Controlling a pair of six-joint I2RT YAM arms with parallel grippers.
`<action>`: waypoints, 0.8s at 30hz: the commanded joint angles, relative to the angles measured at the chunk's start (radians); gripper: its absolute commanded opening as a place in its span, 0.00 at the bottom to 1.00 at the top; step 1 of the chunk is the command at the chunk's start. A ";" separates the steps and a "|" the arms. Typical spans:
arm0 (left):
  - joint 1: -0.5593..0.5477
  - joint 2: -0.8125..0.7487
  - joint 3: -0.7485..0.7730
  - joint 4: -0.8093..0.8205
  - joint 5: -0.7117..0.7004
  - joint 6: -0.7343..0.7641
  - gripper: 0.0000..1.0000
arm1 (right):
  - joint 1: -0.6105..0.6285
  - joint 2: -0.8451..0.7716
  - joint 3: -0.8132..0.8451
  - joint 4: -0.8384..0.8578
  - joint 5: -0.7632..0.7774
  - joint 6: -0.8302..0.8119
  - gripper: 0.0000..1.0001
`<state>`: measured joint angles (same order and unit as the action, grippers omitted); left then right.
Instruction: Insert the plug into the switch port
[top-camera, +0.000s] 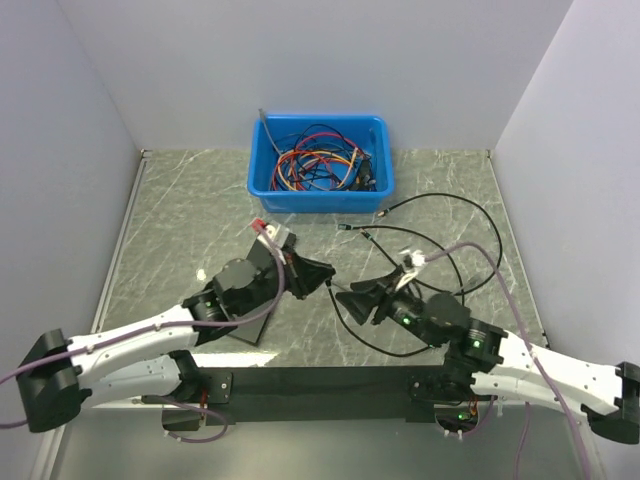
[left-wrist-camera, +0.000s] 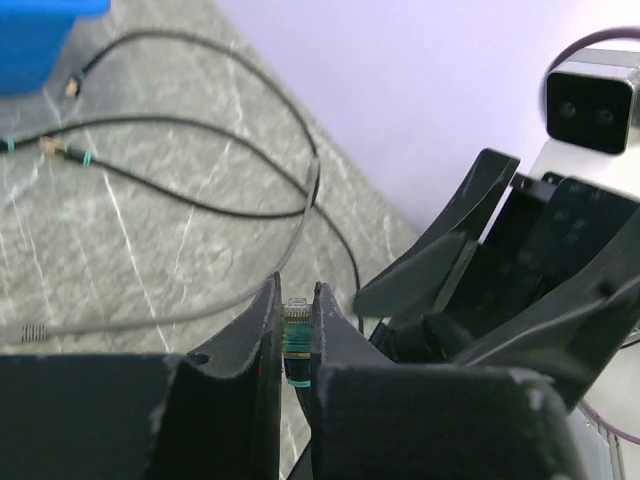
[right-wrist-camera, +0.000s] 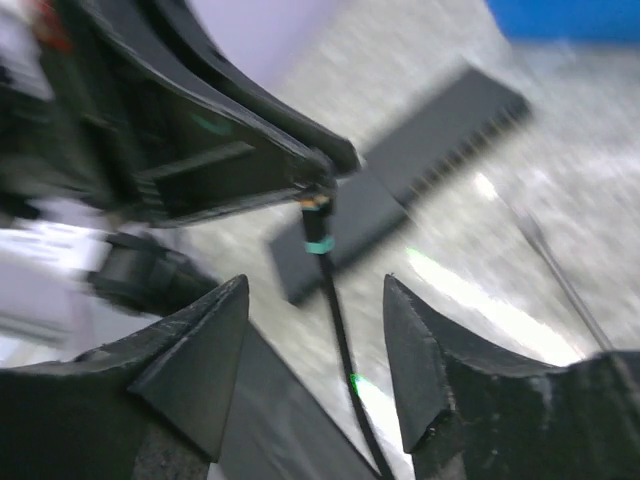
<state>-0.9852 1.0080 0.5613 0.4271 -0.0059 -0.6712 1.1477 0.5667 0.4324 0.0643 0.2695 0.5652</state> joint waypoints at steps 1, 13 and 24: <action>0.000 -0.087 -0.030 0.061 -0.002 0.061 0.01 | 0.003 -0.111 -0.033 0.144 -0.088 -0.034 0.64; 0.089 -0.249 -0.166 0.467 0.382 0.015 0.01 | -0.019 -0.061 0.003 0.384 -0.504 -0.110 0.60; 0.100 -0.246 -0.150 0.542 0.503 -0.031 0.01 | -0.037 -0.005 0.052 0.384 -0.452 -0.148 0.60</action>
<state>-0.8902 0.7582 0.3855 0.8864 0.4393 -0.6773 1.1198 0.5587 0.4278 0.3939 -0.1844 0.4458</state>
